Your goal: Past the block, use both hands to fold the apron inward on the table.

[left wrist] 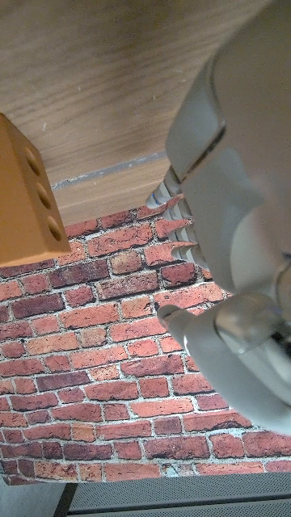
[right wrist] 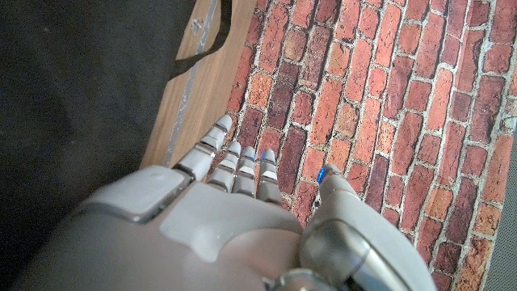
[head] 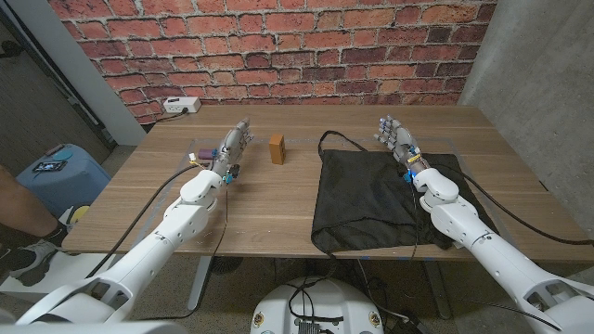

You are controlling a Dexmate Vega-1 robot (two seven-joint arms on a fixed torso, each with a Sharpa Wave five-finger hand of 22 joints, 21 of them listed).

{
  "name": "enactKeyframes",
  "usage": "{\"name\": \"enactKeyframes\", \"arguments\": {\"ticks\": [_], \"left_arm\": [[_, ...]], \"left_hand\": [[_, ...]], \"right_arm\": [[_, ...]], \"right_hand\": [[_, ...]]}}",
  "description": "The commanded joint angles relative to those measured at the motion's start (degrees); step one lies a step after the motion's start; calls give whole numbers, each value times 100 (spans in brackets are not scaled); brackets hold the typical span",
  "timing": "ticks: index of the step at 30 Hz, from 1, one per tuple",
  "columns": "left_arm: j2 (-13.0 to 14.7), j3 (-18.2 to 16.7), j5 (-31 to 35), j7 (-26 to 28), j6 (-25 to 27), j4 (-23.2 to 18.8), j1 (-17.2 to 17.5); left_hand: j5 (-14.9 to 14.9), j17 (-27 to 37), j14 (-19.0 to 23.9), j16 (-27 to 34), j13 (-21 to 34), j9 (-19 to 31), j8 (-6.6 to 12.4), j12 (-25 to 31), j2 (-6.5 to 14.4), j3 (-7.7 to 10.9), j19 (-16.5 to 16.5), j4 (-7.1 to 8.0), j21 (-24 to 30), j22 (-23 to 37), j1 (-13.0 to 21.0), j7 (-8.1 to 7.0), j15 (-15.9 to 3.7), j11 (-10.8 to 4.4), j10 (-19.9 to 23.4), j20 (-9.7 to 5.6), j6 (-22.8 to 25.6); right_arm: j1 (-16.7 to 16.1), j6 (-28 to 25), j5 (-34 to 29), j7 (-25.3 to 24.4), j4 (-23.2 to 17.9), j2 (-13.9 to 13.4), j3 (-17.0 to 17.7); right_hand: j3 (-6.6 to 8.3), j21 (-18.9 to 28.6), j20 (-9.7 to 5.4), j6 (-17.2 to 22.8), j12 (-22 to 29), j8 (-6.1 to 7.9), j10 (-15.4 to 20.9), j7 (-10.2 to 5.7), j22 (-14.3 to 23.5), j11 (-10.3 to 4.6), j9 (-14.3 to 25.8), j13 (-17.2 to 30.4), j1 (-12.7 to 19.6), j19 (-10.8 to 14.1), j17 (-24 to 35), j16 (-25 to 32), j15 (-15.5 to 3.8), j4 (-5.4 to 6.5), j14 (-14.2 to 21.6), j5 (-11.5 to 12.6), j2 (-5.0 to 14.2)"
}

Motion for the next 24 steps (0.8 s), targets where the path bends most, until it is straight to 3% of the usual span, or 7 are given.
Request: {"name": "enactKeyframes", "arguments": {"ticks": [1,24], "left_arm": [[43,-32,-65,-87,-56,-60,121],[223,-32,30,10,14,-495,289]], "left_hand": [[35,14,-29,40,18,18,38,21,11,38,1,-18,24,25,82,4,2,-1,-56,39,-17],[28,3,-40,21,19,18,20,10,1,51,10,-84,-34,26,99,1,13,2,-61,39,-33]], "right_arm": [[-146,-2,-87,-127,-257,-51,-17],[-167,24,-110,-98,-271,-110,1]], "right_hand": [[35,41,-252,23,24,24,26,-2,19,20,26,27,49,25,28,23,-142,-8,15,20,-3],[28,38,-245,1,20,17,-10,15,18,54,24,27,64,3,18,25,-129,-42,-13,12,-7]]}}
